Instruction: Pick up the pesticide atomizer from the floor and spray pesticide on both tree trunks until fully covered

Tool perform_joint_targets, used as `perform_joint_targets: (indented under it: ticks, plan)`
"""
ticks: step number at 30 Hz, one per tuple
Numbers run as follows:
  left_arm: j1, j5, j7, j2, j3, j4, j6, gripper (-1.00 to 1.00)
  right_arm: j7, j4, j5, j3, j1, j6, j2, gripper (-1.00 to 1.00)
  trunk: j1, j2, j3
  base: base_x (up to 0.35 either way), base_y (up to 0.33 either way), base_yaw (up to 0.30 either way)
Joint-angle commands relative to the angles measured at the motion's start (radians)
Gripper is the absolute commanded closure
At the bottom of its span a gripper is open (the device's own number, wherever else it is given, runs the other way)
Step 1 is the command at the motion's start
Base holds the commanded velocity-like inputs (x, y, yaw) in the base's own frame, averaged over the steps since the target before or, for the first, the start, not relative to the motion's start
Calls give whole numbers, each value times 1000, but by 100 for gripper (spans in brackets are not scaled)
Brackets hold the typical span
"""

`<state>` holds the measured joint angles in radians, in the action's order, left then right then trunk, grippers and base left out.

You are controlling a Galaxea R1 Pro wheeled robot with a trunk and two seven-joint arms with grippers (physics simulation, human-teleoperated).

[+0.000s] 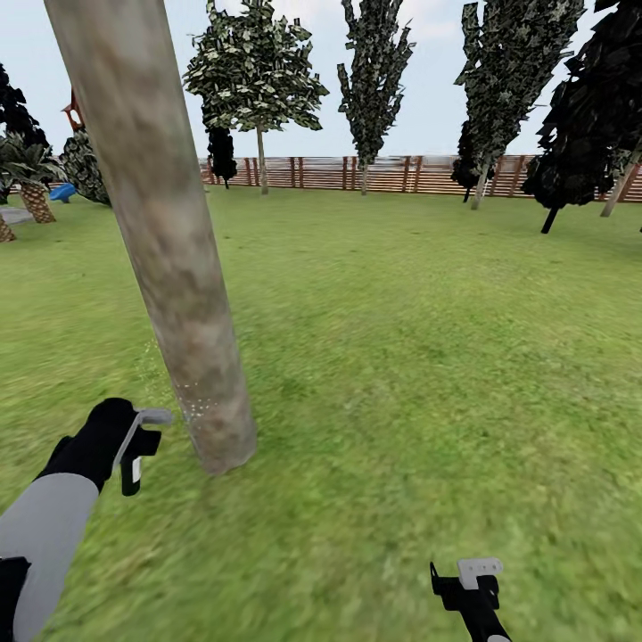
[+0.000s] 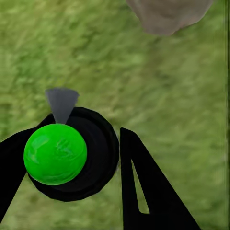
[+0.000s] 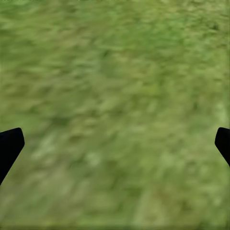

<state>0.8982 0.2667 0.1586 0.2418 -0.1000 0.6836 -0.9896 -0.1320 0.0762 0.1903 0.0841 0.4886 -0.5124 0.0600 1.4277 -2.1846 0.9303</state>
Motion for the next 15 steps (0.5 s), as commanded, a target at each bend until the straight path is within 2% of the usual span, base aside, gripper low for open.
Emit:
perform_joint_targets:
  ticks: [1,3,5,6,9,11,12,13,15]
  plan:
    - [1,14,10,-8,0,1,-3,100,-3,-1,11,8,1,-3,0,-100,0,0,1,0,0,0]
    - [2,14,9,-56,35,2,-3,100,-3,-1,11,8,1,-3,0,-100,0,0,1,0,0,0]
    - [4,14,9,-77,51,7,-4,100,-3,-1,11,8,1,-3,0,-100,0,0,1,0,0,0]
    - [11,13,10,-79,54,7,-4,100,-3,-1,11,8,1,-3,0,-100,0,0,1,0,0,0]
    - [47,12,11,-66,58,-2,-16,100,-3,-1,11,8,1,-3,0,-100,0,0,1,0,0,0]
    - [52,11,12,-33,58,-3,-17,100,-3,-1,11,8,1,-3,0,-100,0,0,1,0,0,0]
    - [53,9,17,-1,56,-4,-18,100,-3,-1,11,8,1,-3,0,-100,0,0,1,0,0,0]
    - [54,10,30,14,57,-3,-18,100,-3,-1,11,8,1,-3,0,-100,0,0,1,0,0,0]
    - [48,13,56,21,59,-1,-17,100,-3,-1,11,8,1,-3,0,-100,0,0,1,0,0,0]
